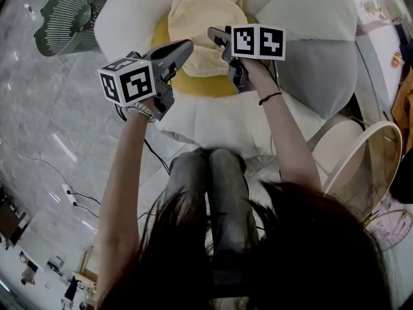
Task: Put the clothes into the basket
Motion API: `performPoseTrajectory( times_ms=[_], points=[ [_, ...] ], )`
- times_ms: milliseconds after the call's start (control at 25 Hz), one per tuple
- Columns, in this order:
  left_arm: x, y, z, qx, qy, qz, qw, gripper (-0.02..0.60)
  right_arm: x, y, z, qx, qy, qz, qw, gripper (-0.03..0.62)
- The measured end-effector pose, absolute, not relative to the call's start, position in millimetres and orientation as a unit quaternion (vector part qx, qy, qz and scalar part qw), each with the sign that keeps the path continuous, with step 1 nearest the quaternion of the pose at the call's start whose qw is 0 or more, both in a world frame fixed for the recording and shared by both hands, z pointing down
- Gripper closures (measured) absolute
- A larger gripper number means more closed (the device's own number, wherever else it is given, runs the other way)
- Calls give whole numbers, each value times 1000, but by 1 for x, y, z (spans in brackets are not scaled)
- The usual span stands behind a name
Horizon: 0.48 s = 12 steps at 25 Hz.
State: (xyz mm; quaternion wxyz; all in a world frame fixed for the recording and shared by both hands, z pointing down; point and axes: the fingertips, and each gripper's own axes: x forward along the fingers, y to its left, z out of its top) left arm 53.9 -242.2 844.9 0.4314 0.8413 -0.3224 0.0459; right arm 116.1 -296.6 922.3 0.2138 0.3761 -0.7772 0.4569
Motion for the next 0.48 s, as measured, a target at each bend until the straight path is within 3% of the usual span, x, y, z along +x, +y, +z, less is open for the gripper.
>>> performPoseTrajectory(
  times_ms=[160, 480],
  points=[
    [56, -242, 855, 842, -323, 45, 429, 571, 122, -299, 938, 389, -772, 452, 222, 376],
    [52, -250, 876, 842, -328, 35, 426, 571, 121, -305, 969, 385, -766, 453, 243, 375]
  ],
)
